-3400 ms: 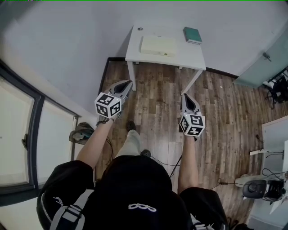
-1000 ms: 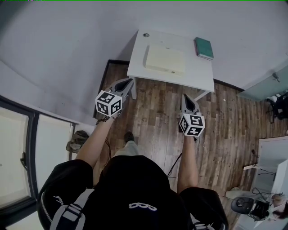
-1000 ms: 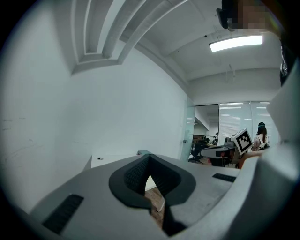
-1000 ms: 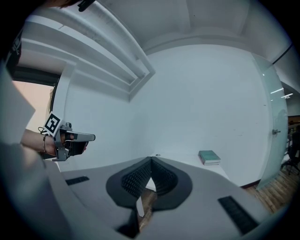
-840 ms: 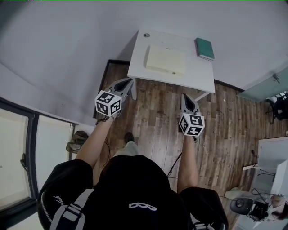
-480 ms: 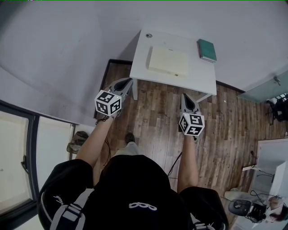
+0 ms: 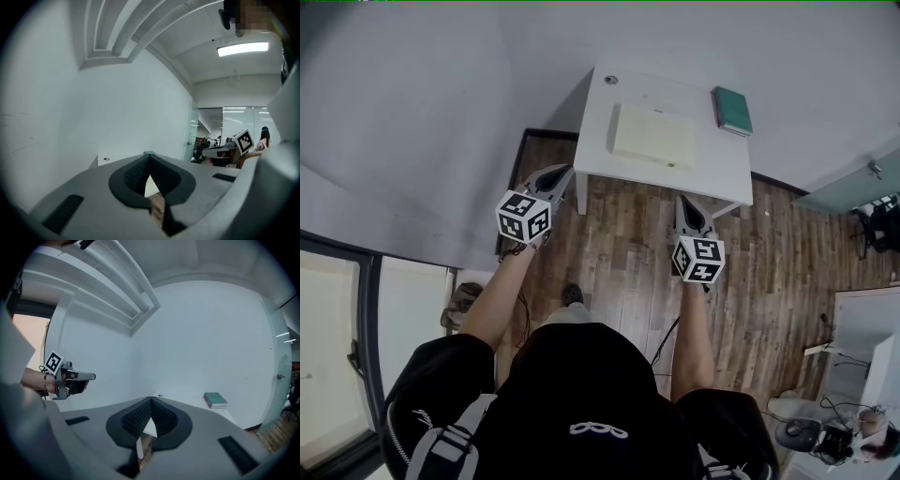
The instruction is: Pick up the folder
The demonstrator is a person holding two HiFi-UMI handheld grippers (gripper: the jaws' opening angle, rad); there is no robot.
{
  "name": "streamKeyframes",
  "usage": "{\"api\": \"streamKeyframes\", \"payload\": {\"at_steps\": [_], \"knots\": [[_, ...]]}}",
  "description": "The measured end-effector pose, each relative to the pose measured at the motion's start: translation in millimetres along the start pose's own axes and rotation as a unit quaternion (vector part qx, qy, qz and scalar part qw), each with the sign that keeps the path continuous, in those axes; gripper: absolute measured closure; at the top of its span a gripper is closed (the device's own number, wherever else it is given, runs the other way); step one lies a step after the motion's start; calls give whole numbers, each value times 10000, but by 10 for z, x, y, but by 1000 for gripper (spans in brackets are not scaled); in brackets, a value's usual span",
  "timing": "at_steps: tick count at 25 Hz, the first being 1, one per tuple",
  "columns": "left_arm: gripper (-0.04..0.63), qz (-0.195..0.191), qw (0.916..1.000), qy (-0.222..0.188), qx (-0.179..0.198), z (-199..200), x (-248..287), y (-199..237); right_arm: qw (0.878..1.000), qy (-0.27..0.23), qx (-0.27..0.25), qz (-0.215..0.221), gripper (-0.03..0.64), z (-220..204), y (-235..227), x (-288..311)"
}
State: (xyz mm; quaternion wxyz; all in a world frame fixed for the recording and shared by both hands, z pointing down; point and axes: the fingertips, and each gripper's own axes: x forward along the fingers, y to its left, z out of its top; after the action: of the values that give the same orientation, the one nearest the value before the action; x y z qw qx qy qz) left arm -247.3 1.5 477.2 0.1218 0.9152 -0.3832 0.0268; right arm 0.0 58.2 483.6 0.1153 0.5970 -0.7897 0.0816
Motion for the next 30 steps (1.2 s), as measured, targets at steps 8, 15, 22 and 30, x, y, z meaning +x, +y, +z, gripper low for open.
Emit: {"api": "streamKeyframes", "payload": {"at_steps": [8,15,22,30], "knots": [[574,-154,9999,-29,46,50,134,232,9999,-49,-15,-129,594,50,29,234],[574,-241,9997,-14,83,50,209,352,9998,-59,-21,-191,594,39,48,348],[574,-336,9994,-7,121,92,275,391,9996,-89,1,-280,594,65,31,395],[574,-302,9994,18,137,112,332,470,9997,-70,47,-245,594,62,2,524]]}}
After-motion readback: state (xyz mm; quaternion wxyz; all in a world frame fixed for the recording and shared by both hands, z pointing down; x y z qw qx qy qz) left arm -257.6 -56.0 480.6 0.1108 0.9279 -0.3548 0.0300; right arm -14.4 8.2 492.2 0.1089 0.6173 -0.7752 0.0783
